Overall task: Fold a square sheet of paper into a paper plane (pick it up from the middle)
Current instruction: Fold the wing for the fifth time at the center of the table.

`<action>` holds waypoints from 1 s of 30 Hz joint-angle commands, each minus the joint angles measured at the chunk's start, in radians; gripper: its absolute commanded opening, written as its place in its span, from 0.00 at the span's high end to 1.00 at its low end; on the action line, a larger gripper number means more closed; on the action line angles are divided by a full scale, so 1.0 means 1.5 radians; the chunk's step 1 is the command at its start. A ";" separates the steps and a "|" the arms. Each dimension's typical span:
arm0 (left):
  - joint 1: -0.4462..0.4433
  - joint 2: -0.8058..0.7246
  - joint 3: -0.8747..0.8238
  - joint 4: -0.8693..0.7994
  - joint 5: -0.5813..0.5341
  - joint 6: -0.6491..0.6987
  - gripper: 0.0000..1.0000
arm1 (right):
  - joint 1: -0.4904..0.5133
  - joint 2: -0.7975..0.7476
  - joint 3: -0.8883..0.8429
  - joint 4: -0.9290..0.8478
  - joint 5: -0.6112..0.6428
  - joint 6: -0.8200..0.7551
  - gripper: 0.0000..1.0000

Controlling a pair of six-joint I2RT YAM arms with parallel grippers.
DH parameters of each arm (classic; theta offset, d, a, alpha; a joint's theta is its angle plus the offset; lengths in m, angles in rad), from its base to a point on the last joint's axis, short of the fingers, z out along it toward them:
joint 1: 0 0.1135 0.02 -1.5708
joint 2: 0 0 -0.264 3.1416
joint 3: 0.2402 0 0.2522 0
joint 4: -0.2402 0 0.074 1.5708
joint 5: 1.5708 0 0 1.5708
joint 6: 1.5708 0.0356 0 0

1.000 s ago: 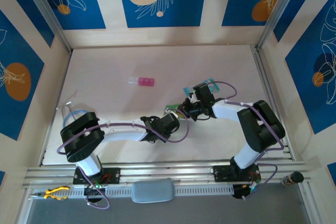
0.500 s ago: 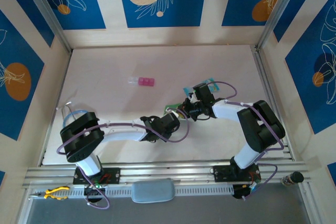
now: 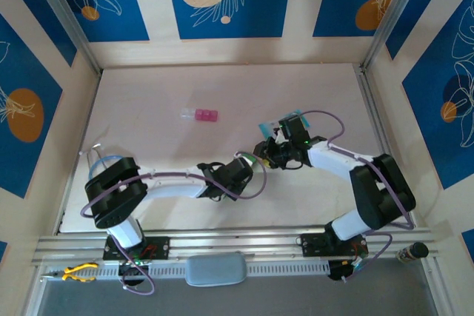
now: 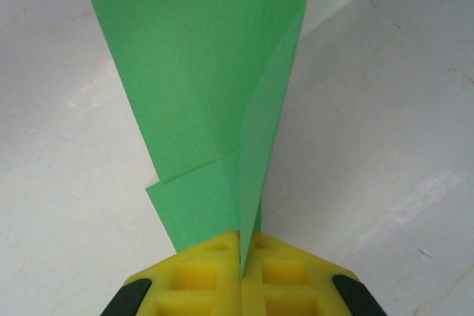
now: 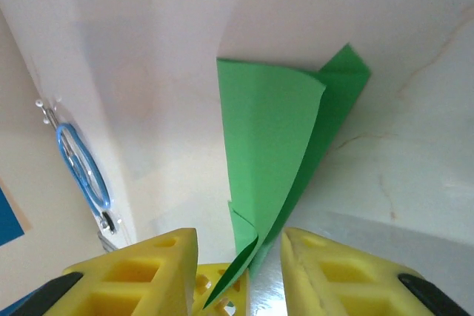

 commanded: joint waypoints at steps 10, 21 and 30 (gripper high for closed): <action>0.044 0.039 -0.002 0.028 0.138 -0.020 0.95 | -0.053 -0.082 -0.032 -0.076 0.016 -0.037 0.59; 0.082 0.058 -0.019 0.069 0.229 -0.054 0.94 | -0.037 -0.071 -0.068 -0.016 -0.029 -0.031 0.63; 0.144 0.041 -0.094 0.202 0.351 -0.111 0.91 | 0.017 -0.055 -0.097 0.077 -0.056 -0.043 0.91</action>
